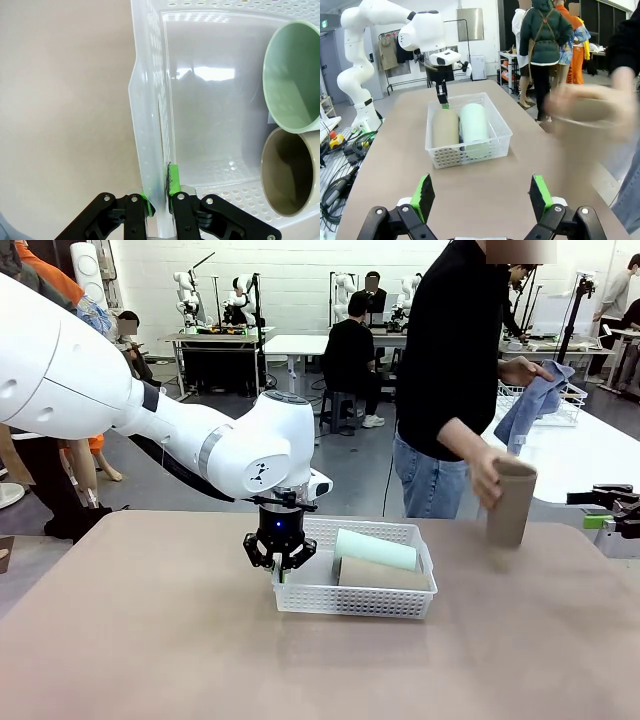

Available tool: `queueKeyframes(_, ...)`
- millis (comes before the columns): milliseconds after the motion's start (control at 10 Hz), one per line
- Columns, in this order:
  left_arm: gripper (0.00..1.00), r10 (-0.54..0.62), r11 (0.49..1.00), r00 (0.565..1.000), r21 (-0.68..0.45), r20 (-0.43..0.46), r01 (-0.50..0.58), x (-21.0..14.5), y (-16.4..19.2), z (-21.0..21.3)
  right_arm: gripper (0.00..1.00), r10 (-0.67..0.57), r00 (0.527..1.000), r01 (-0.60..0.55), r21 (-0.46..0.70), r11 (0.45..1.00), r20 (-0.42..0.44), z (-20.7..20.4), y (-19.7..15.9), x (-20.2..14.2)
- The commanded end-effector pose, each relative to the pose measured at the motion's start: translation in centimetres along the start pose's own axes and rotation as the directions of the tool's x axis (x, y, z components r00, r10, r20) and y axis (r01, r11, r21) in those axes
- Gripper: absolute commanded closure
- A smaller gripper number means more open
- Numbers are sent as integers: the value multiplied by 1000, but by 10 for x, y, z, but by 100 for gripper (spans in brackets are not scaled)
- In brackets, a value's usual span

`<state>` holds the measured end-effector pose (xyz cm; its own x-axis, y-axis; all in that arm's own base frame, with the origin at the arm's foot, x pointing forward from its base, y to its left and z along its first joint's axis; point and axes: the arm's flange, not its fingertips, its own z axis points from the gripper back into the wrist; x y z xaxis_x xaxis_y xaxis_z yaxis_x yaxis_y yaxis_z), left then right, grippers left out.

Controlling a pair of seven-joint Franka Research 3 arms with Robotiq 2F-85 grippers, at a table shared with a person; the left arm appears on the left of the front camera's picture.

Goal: Clean and organize the cups into the basket.
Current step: Pick up the Reusable plastic cup from the right side of the table and stack it inside the Organizing basket in the center of the table.

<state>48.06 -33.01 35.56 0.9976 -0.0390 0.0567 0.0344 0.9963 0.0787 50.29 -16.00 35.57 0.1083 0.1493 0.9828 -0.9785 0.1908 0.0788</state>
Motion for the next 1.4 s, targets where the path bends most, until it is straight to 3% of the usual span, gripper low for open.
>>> queueKeyframes(0, 100, -3, 1000, 1000, 1, 0, 3, -1, -1, 0, 0, 9, 1000, -9, 12, 1000, 6, 1, 1, -1)
queueKeyframes(1200, 100, -3, 1000, 1000, 1, 0, 3, -1, -1, 0, 0, 0, 1000, 0, 0, 1000, 0, 0, 0, 0)
queueKeyframes(1300, 100, -3, 1000, 1000, 1, 0, 3, -1, -1, 0, 0, 32, 999, -31, 40, 999, -33, -16, 3, -18)
